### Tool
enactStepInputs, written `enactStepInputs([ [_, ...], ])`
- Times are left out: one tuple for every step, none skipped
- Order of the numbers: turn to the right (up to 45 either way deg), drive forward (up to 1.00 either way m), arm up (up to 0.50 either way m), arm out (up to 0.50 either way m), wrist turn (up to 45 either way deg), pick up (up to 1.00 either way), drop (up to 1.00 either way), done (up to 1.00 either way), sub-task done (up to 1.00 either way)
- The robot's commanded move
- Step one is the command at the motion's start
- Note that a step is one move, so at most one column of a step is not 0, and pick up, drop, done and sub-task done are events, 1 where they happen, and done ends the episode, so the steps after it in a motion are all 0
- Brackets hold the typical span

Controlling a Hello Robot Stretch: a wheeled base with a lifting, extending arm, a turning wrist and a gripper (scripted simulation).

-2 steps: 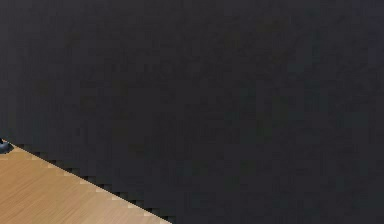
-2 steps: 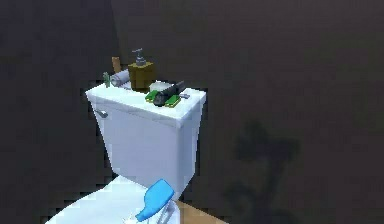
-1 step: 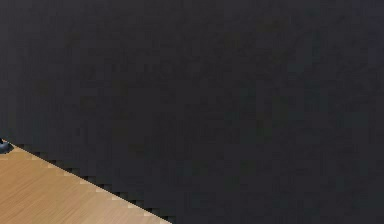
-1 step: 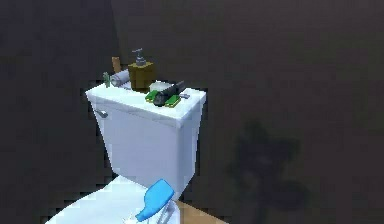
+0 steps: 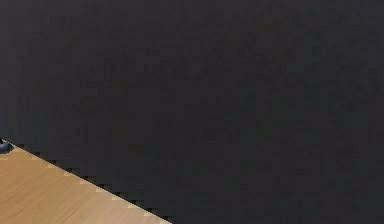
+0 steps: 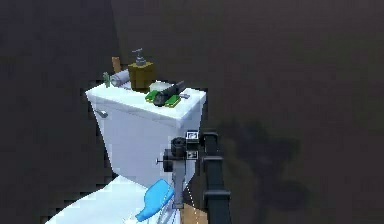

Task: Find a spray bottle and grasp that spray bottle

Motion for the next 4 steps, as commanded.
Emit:
enactStepInputs([
  [0.0,0.00,0.00,0.02,0.0,0.00,0.00,0.00,0.00],
  [0.0,0.00,0.00,0.00,45.0,0.00,0.00,0.00,0.00],
  [0.0,0.00,0.00,0.00,45.0,0.00,0.00,0.00,0.00],
  [0.0,0.00,0.00,0.00,15.0,0.00,0.00,0.00,0.00],
])
